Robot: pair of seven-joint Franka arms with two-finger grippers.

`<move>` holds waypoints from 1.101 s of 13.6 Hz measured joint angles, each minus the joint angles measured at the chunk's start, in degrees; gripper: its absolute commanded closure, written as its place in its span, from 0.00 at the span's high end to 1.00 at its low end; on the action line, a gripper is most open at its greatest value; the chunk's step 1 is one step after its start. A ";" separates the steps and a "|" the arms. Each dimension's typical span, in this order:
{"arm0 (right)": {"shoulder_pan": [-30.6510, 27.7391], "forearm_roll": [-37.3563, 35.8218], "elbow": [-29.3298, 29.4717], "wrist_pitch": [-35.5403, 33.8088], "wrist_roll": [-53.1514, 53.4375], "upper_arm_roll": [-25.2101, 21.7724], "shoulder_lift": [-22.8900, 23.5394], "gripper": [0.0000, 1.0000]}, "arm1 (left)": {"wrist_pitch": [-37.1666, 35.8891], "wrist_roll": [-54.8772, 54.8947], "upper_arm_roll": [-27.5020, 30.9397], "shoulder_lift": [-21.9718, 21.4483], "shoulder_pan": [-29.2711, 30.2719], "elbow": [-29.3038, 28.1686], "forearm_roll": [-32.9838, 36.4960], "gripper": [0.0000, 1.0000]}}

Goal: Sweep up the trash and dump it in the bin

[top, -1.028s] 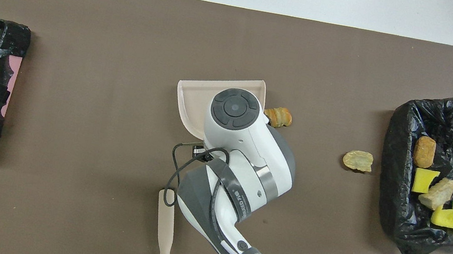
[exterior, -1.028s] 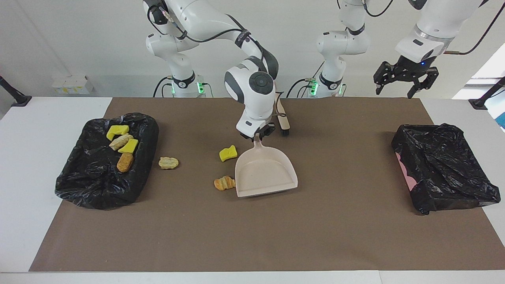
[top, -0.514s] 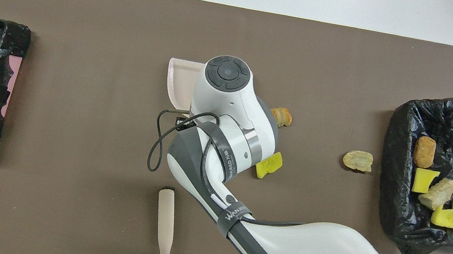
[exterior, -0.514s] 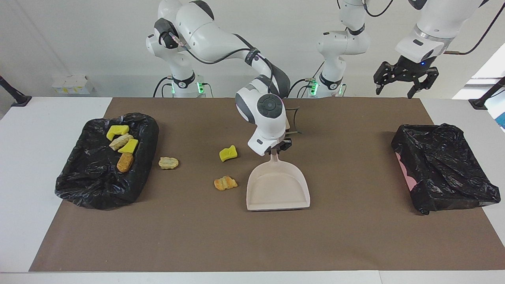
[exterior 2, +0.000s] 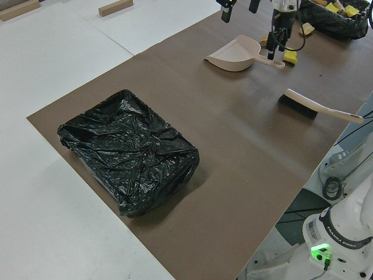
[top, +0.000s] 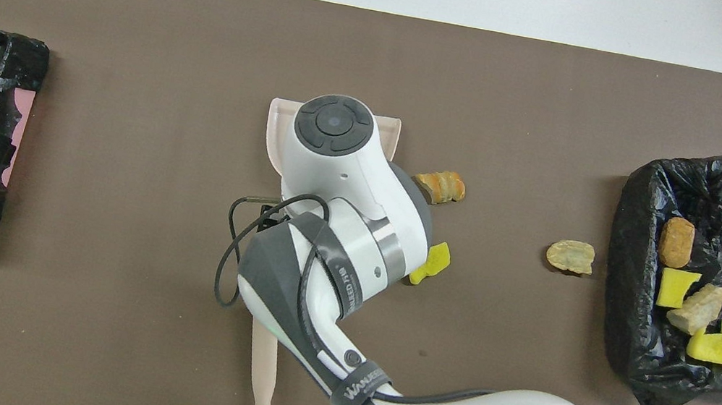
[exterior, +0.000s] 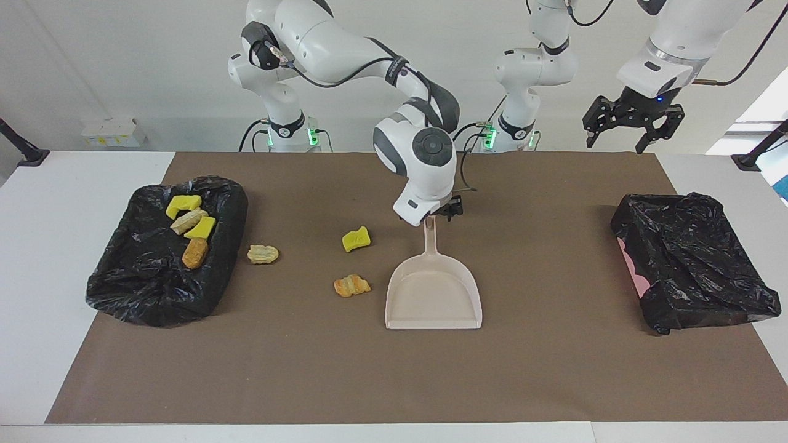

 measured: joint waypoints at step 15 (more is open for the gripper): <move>15.25 13.62 -46.28 22.07 5.46 2.66 -26.11 0.97 | 1.00 0.08 -1.76 -0.08 -2.38 -0.27 -0.37 1.00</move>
